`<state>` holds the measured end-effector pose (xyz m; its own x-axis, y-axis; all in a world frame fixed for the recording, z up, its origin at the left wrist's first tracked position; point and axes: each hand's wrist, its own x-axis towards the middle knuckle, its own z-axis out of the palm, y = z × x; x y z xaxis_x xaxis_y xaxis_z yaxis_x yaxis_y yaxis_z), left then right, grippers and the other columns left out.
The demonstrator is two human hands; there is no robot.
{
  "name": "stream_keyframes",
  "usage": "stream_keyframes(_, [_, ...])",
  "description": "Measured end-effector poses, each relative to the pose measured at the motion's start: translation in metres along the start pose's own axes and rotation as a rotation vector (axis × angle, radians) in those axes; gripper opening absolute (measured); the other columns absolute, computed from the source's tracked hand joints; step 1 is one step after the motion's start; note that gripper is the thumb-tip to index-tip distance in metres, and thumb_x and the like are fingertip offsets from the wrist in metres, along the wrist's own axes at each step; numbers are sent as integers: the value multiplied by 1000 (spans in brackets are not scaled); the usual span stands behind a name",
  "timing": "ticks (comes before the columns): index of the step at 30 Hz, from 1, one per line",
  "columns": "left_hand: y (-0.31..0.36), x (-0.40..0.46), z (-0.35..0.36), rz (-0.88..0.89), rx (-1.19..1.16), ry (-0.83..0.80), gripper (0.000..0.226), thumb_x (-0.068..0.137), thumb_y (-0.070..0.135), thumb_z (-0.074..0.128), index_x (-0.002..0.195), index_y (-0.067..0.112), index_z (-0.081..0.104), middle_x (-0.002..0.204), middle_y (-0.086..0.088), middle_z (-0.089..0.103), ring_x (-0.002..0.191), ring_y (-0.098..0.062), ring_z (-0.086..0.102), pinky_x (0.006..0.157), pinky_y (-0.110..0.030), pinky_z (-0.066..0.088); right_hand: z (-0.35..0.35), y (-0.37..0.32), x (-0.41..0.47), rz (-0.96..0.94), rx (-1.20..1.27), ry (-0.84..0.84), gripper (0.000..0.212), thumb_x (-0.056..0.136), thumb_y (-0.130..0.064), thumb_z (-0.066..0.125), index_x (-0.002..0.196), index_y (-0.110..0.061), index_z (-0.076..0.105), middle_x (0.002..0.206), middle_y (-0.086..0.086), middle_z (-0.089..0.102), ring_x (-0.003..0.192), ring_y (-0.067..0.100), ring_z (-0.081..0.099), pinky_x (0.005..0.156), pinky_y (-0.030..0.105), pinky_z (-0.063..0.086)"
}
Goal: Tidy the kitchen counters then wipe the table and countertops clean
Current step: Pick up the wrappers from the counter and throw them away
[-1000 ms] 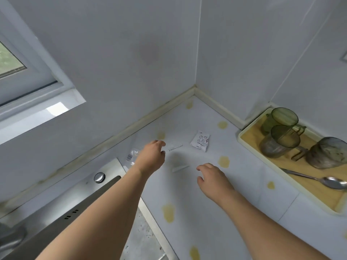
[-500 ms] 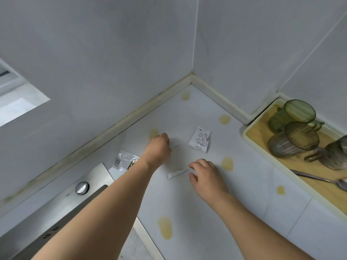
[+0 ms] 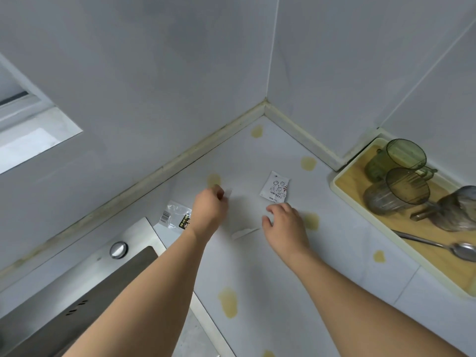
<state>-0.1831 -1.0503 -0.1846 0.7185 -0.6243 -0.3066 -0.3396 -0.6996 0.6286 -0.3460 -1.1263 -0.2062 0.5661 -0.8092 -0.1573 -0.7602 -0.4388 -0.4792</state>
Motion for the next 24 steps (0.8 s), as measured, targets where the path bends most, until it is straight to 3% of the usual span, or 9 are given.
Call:
stream_keyframes(5, [-4, -21, -8, -38, -130, 67, 28, 96, 27, 55, 78, 6, 58, 52, 7, 47, 43, -17, 38, 42, -24, 28, -13, -18, 23, 280, 126, 138, 35, 92, -27, 54, 121, -7, 58, 122, 15, 55, 114, 35, 50, 93, 38, 39])
stream_keyframes(11, [-14, -23, -11, -49, -45, 57, 36, 96, 40, 54, 72, 14, 60, 50, 5, 56, 32, -15, 42, 44, -26, 38, -18, -32, 46, 501, 170, 164, 46, 92, -31, 54, 130, -5, 46, 133, 16, 44, 121, 35, 43, 95, 42, 39])
stream_keyframes(13, [-15, -23, -12, -36, -14, 34, 33, 95, 36, 55, 71, 15, 59, 49, 7, 55, 32, -12, 42, 44, -24, 37, -17, -31, 46, 366, 126, 156, 42, 90, -26, 56, 126, -6, 51, 130, 15, 46, 118, 35, 44, 95, 40, 39])
stream_keyframes(15, [-18, -24, -15, -15, 33, 4, 33, 96, 36, 55, 71, 15, 59, 49, 8, 53, 36, -13, 44, 42, -21, 34, -13, -26, 39, 8, 48, 92, 33, 87, -21, 61, 117, -8, 60, 121, 14, 53, 113, 34, 49, 96, 38, 38])
stream_keyframes(18, [-27, -24, -20, -29, 51, 4, 36, 97, 38, 55, 72, 12, 58, 53, 7, 54, 47, -17, 48, 43, -22, 32, -7, -18, 21, -392, -117, -208, 30, 88, -29, 61, 116, -16, 61, 117, 6, 55, 115, 27, 49, 99, 34, 34])
stream_keyframes(20, [-34, -24, -23, -67, 38, 27, 35, 98, 36, 54, 71, 14, 56, 51, 8, 53, 43, -12, 48, 42, -21, 31, 0, -18, 11, -455, -255, -327, 36, 90, -37, 59, 121, -20, 57, 121, 1, 53, 119, 23, 45, 101, 32, 30])
stream_keyframes(24, [-43, -32, -25, -82, 13, 38, 35, 99, 36, 54, 72, 12, 57, 49, 8, 52, 35, -4, 45, 38, -19, 30, 15, -24, 1, -442, -390, -319, 29, 93, -29, 55, 121, -19, 53, 121, 2, 54, 118, 24, 45, 97, 33, 32])
